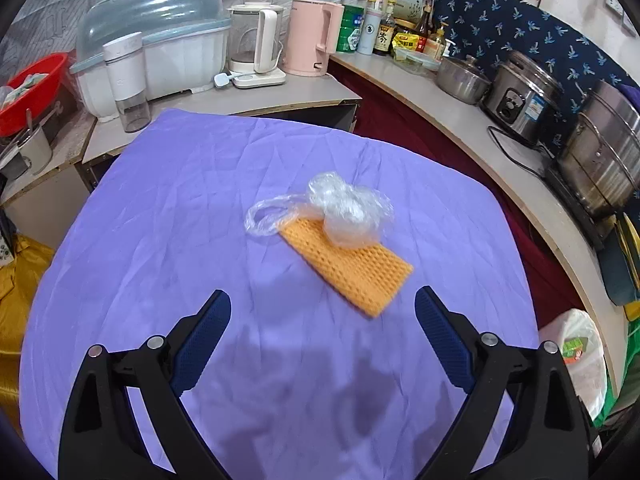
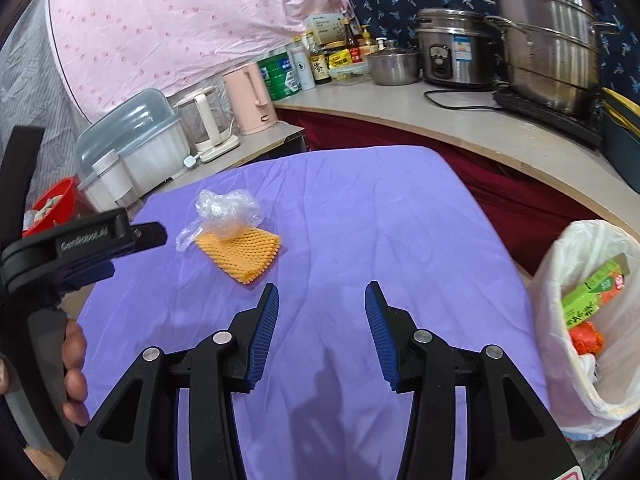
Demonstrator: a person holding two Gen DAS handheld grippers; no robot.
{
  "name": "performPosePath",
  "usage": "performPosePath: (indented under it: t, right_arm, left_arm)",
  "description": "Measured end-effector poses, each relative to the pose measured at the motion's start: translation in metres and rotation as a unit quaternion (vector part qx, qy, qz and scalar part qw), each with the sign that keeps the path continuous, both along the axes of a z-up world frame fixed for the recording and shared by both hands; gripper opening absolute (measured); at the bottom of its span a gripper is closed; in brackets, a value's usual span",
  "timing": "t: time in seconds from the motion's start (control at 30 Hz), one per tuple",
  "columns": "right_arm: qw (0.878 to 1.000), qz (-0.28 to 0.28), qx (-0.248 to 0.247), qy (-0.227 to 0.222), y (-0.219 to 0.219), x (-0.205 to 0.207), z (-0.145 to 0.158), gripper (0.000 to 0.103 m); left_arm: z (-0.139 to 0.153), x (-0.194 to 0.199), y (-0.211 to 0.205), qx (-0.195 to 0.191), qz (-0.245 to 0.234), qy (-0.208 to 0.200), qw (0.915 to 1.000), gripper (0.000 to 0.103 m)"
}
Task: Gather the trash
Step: 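Return both tools to the table toward the clear bag and foam net, then grasp the clear plastic bag with the left gripper while the right grasps the orange foam net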
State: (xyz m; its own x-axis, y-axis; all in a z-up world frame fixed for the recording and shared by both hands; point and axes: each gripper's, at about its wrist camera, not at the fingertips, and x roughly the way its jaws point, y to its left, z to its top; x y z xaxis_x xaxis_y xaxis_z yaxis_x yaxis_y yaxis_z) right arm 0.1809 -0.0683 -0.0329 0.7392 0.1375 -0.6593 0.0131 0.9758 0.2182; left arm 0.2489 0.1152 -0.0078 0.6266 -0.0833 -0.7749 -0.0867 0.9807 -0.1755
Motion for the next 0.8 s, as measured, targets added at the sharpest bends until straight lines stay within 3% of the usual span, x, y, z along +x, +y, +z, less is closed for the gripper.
performPosePath:
  t: [0.37, 0.47, 0.57, 0.63, 0.8]
  right_arm:
    - [1.000, 0.020, 0.005, 0.023, 0.018, 0.063, -0.030, 0.044]
    - [0.999, 0.025, 0.006, 0.028, 0.021, 0.075, -0.037, 0.044]
    - [0.999, 0.029, 0.008, 0.032, 0.023, 0.081, -0.042, 0.044]
    - [0.999, 0.033, 0.010, 0.034, 0.025, 0.085, -0.045, 0.044]
    - [0.998, 0.048, 0.021, 0.040, 0.035, 0.097, -0.051, 0.044]
  left_arm:
    - [-0.038, 0.084, -0.011, 0.004, -0.010, 0.025, 0.9996, 0.089]
    - [-0.047, 0.097, -0.014, 0.002, -0.017, 0.029, 0.9995, 0.085]
    - [-0.055, 0.105, -0.017, 0.001, -0.028, 0.038, 0.9989, 0.065]
    - [-0.058, 0.108, -0.016, -0.006, -0.035, 0.044, 0.9984, 0.040]
    - [-0.059, 0.105, -0.010, -0.007, -0.039, 0.035, 0.9986, 0.031]
